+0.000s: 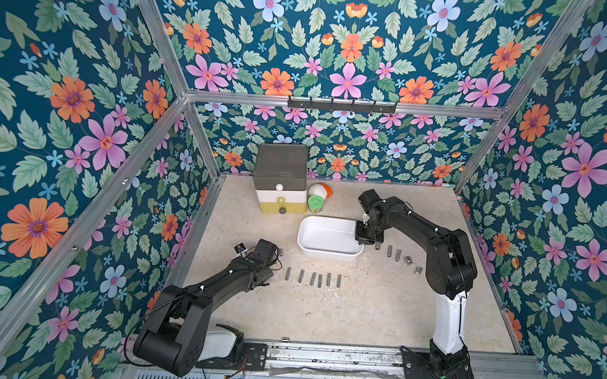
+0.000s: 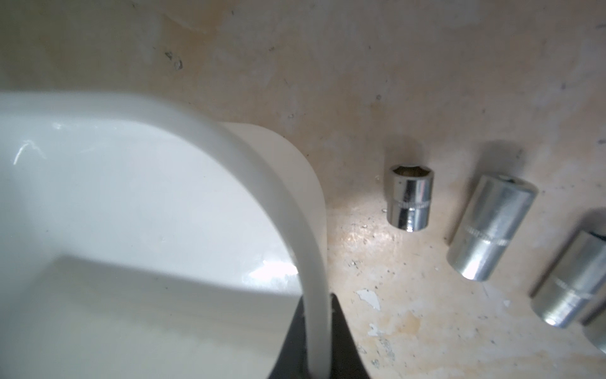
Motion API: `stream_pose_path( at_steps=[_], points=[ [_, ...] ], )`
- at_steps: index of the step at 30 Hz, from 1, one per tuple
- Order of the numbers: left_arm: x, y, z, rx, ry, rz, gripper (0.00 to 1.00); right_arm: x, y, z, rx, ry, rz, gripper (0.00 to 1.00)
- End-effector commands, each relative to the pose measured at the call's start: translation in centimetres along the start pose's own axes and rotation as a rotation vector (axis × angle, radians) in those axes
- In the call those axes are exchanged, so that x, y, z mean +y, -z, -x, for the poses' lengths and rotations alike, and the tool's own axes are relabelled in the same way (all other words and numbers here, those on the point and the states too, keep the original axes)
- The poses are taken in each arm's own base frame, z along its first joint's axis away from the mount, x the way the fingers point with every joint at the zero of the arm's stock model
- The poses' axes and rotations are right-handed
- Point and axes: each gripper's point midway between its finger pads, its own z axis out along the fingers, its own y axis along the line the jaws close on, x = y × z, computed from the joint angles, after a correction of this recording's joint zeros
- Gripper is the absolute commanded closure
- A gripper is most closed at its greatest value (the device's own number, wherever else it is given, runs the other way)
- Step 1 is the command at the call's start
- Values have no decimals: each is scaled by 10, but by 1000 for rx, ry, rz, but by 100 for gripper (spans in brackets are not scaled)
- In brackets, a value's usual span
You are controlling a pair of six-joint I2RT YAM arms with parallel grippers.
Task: Take out the socket from the storage box
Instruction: Place the socket head at the center of the board.
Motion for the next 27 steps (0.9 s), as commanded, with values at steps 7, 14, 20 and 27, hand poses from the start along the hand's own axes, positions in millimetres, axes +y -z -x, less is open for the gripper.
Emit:
stream_pose_path(
  at_steps=[7,14,20,27],
  points=[
    [0,-3,5,-12,-10,-13,85,4,8,3,-18,4,14,100],
    [-1,-7,5,-2,-16,-21,80,2,7,1,-13,0,12,100],
    [-1,-6,3,5,-20,-27,73,2,6,-1,-10,1,11,100],
    [1,-3,4,-2,-18,-32,62,2,6,-1,-9,2,9,100]
  ],
)
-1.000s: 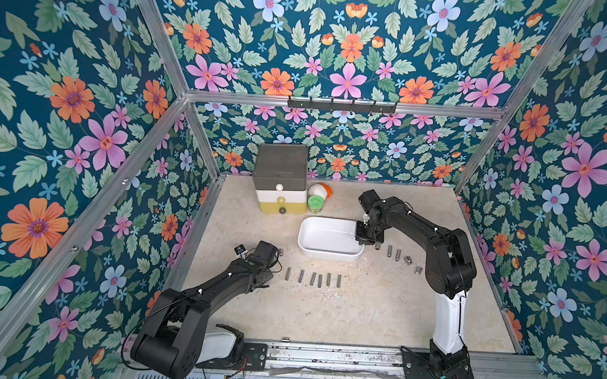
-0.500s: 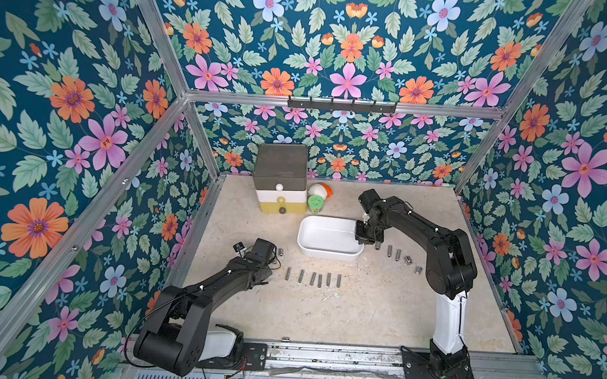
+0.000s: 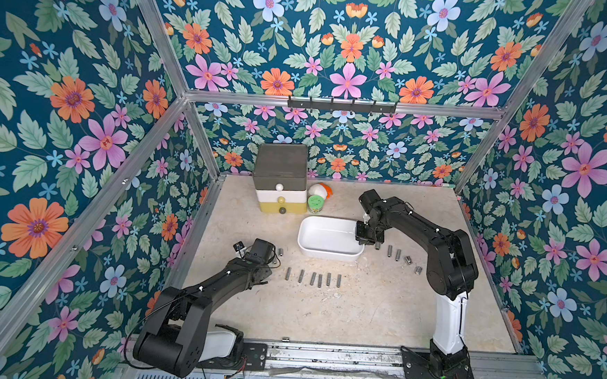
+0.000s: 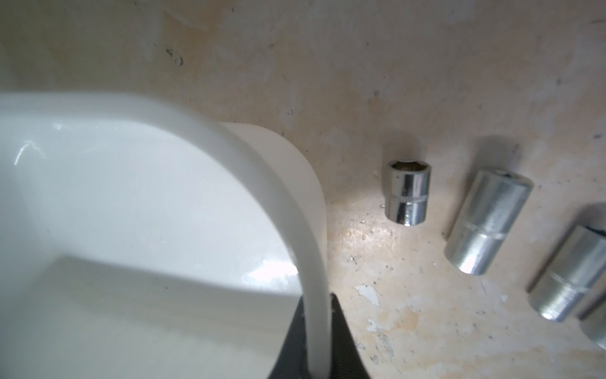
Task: Take out the socket from the storage box
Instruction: Place the socket head at the center of the board, then place the storage box at the center of the board.
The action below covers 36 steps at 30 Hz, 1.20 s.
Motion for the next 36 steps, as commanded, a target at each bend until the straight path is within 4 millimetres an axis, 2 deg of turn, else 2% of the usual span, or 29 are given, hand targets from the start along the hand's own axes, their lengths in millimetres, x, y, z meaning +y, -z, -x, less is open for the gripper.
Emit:
stream_pose_path(
  at_steps=[1,9,12,22,28,36],
  points=[
    [3,2,-4,19,-10,5,62,2,4,1,-7,1,8,100],
    [5,9,-1,9,-13,7,60,4,4,2,-10,2,12,100],
    [6,15,2,-3,-7,0,54,5,5,3,-11,3,12,100],
    [11,36,14,-59,-7,-11,53,10,4,8,-28,14,26,100],
    [10,37,14,-59,-11,-29,53,15,-2,11,-123,108,-25,100],
    [10,34,8,-47,-20,-40,52,12,-13,9,-164,99,-9,100]
  ],
)
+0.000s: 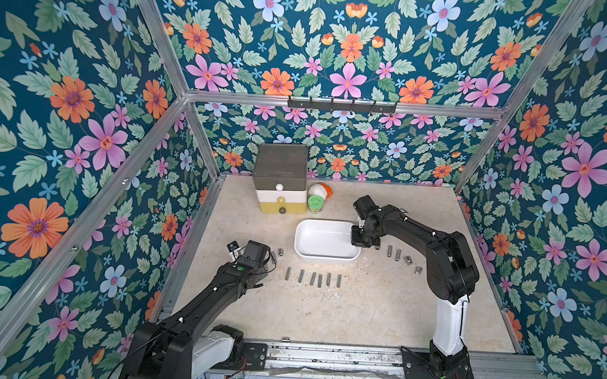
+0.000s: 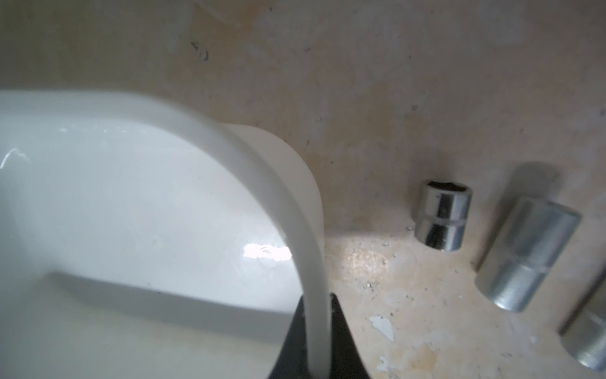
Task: Take out the socket from the storage box
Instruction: Place the storage box at the center of the board.
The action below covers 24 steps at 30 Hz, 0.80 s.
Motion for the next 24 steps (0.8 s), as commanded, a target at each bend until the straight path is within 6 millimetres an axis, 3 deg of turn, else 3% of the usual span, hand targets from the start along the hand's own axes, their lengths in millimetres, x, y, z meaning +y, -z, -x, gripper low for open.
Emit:
stream_pose_path(
  at_steps=[1,5,10,13,24],
  points=[
    [0,0,-1,0,-14,-7,52,2,2,13,-67,8,4,100],
    [-2,2,0,-2,-16,-19,50,3,4,12,-67,2,6,99],
    [-5,5,4,-13,-19,-36,43,7,10,13,-62,-6,21,75],
    [-5,7,6,-19,-22,-36,42,9,17,15,-74,-8,27,67],
    [-10,11,9,-21,-26,-52,41,16,60,26,-174,5,76,58]
  ],
)
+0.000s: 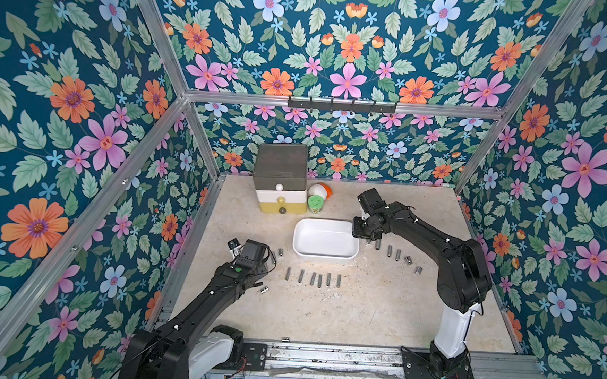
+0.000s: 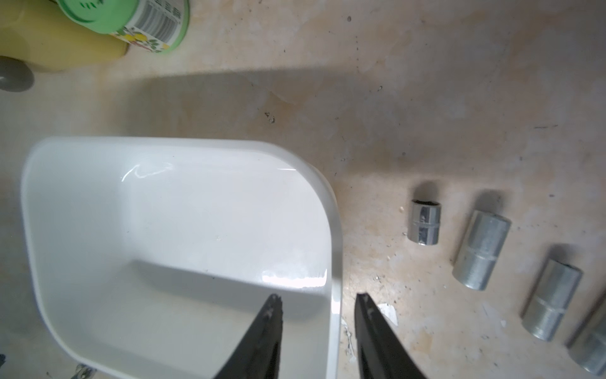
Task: Take out the socket from the storage box
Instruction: Place the storage box at the center of the board, then reset both arms
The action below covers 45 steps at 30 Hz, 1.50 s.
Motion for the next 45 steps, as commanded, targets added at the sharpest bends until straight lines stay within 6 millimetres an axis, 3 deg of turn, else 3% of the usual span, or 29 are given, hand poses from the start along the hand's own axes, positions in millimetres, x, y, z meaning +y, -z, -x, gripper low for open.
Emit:
stream_pose_path(
  at_steps=[1,9,10,14,20,21,24,27,28,32,36,37,41,45],
  points=[
    [-1,0,1,1,-8,-2,41,3,13,4,-38,8,18,58],
    [-21,10,15,-37,-28,-92,37,9,53,12,-212,35,113,58],
    [-25,14,21,-58,-28,-112,35,11,70,16,-268,36,140,58],
    [-41,37,50,-168,-33,-185,25,10,106,25,-423,43,177,57],
    [-49,74,96,-364,-46,-217,21,-2,171,37,-709,72,187,51],
    [-50,79,103,-398,-43,-220,21,-4,184,39,-764,73,189,49],
    [-56,98,124,-518,-66,-258,18,-24,219,38,-960,43,164,26],
    [-59,112,140,-693,-101,-296,1,-58,247,29,-1179,-13,95,3],
    [-57,112,142,-754,-116,-295,1,-70,254,25,-1243,-42,64,1],
    [-42,95,134,-914,-159,-250,1,-128,239,-1,-1350,-125,-93,1],
    [-25,58,118,-890,-210,-124,1,-193,196,-21,-1233,-268,-259,1],
    [-22,57,120,-905,-203,-100,1,-206,189,-27,-1212,-282,-303,1],
    [-23,46,118,-909,-291,-58,1,-245,171,-44,-1176,-271,-448,1],
    [-26,11,116,-884,-382,1,1,-265,158,-53,-1218,-287,-418,1]
  ],
)
